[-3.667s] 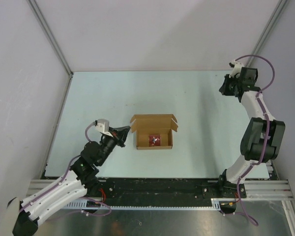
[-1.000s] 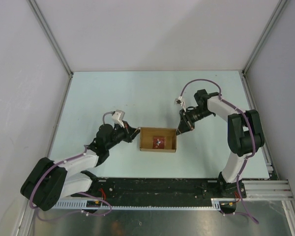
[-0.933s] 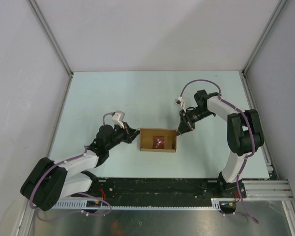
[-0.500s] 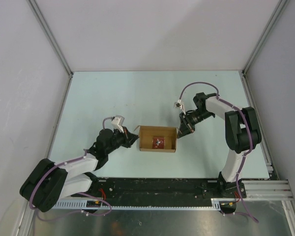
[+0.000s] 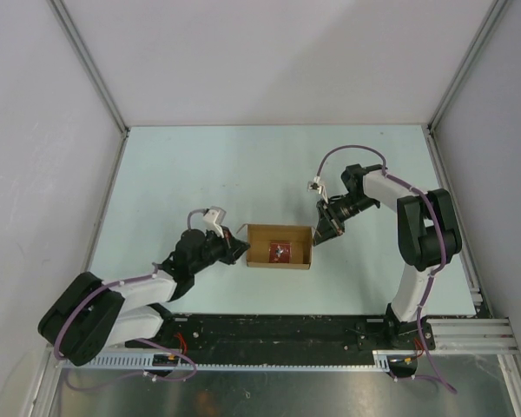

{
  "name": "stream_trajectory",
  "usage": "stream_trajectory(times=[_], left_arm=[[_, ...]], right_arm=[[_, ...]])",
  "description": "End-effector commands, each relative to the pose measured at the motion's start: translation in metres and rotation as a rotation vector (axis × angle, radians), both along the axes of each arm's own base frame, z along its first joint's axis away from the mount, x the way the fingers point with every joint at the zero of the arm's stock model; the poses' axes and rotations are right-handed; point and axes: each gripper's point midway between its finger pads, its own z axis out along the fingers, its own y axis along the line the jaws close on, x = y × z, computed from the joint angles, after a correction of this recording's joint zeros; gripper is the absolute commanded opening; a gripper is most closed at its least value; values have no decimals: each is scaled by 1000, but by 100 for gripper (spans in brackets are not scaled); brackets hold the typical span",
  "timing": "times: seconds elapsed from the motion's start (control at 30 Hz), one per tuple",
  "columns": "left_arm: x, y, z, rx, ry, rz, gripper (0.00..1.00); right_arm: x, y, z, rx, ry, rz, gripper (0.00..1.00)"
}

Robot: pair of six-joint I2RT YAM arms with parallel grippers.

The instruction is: Fold the paper box

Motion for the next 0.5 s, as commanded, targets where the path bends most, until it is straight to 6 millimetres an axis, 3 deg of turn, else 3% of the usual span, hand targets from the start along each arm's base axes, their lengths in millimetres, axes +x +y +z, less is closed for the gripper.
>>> stream_trajectory(times=[0.0,0.47], left_arm=[[8,-14,20,-47,-44,-10,0],[3,-7,13,-37,-39,9,0]], right_arm=[[-4,5,9,41,-12,18,0],[-6,10,4,35,9,21,0]])
